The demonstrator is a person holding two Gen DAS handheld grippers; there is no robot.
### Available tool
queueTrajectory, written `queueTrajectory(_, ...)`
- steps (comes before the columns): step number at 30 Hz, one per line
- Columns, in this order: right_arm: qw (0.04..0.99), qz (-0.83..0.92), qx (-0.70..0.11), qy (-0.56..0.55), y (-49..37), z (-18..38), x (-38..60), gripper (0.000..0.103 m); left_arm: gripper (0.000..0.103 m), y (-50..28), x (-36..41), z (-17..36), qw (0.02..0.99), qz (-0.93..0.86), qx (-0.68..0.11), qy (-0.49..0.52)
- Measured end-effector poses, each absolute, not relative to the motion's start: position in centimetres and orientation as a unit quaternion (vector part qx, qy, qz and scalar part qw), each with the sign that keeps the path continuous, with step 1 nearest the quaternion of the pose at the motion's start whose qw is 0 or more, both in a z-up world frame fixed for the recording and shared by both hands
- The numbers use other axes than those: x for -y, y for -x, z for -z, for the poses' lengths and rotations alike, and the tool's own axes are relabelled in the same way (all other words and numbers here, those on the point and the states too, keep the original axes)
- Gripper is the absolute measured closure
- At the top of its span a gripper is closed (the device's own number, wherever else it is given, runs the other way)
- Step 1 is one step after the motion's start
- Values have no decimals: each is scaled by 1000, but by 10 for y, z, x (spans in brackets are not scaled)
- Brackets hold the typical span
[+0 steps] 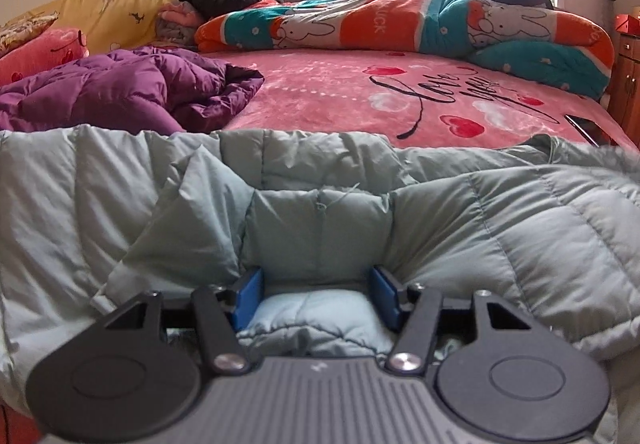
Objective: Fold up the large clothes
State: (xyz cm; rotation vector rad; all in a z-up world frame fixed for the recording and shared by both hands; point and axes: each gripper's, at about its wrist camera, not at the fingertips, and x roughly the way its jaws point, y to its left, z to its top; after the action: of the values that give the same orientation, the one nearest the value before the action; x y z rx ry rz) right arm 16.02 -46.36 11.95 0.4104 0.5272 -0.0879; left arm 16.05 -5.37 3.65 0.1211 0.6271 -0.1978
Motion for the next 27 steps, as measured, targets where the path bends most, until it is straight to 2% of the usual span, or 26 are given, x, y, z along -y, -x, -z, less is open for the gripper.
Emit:
queueTrajectory(4,930,66,-293,-213,-173,-89,471,82,42,-160,54,-33,947,100,-299,-60)
queueTrajectory(8,935,77,-291,-189,-175,-91,463,79,41,-161,51,-33,948,102,-297,-52)
queueTrajectory(11,933,66,-285,-211,-175,-93,471,67,40,-162,49,-34,947,104,-300,-43)
queueTrajectory(13,928,63,-277,-243,-173,-92,481,48,40,-162,48,-36,947,103,-301,-40)
queueTrajectory(16,924,81,-247,-281,-167,-101,494,31,36,-160,46,-45,946,101,-305,-34)
queueTrajectory(19,931,89,-200,-292,-154,-115,503,26,34,-147,45,-65,952,110,-285,-6)
queueTrajectory(22,945,75,-153,-277,-142,-130,499,24,27,-128,67,-88,960,136,-245,-17)
queueTrajectory(25,957,45,-136,-252,-138,-140,488,23,21,-122,97,-98,954,182,-236,-8)
queueTrajectory(27,956,-8,-156,-249,-143,-142,480,24,21,-125,120,-96,948,202,-244,-7)
